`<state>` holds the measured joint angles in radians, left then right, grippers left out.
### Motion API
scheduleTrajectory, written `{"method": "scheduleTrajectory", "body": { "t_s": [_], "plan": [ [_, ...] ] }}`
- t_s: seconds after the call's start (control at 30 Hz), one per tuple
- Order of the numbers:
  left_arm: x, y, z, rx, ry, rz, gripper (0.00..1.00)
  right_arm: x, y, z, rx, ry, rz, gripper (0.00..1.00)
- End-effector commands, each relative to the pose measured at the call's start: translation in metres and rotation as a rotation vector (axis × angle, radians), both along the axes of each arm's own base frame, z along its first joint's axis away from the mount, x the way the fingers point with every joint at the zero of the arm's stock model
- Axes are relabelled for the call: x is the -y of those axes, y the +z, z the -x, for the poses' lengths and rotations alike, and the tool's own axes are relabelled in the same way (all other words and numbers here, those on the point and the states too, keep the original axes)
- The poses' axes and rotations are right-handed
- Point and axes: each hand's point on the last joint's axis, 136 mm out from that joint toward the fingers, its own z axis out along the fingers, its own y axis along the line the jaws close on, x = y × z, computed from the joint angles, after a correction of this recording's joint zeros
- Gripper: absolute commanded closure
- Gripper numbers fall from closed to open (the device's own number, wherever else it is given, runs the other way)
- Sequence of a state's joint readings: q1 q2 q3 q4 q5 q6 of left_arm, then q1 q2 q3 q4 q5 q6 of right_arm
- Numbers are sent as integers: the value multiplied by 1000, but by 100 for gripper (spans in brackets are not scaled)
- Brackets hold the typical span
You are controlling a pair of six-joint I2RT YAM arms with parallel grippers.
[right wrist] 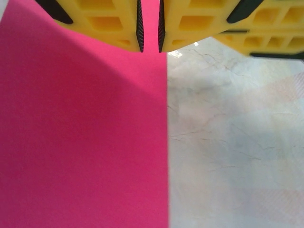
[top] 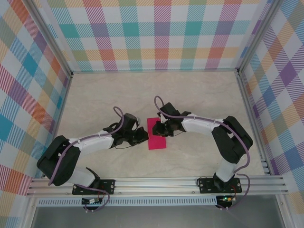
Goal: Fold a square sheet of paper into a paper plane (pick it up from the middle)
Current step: Move the paper to the center of the table, then fold the paper in half at the center of the table.
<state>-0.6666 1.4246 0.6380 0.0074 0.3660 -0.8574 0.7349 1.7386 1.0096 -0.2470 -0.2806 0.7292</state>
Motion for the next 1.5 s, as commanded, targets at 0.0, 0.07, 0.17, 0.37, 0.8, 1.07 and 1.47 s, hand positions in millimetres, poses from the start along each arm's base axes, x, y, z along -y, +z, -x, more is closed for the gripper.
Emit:
{"method": "scheduleTrajectory", "body": {
  "t_s": [0.0, 0.07, 0.17, 0.37, 0.8, 1.07, 1.47],
  "plan": [
    [12, -3, 3, -11, -3, 32, 94, -6, -2, -1, -32, -46, -34, 82],
    [15, -7, 4, -18, -10, 29, 96, -9, -5, 0, -47, -39, -47, 83],
    [18, -16, 6, -42, -21, 15, 97, -14, -8, 1, -66, -35, -72, 83],
    [18, -29, 10, -77, -32, -10, 100, -14, -19, 3, -95, -28, -59, 83],
    [7, -56, 34, -162, -60, -86, 100, -3, -45, 4, -152, -52, 13, 84],
    [-14, -72, 64, -237, -86, -158, 100, 3, -52, 4, -168, -68, 51, 84],
    [-2, -33, 60, -153, -138, -91, 98, 3, -50, 2, -168, -69, 55, 84]
  ]
}}
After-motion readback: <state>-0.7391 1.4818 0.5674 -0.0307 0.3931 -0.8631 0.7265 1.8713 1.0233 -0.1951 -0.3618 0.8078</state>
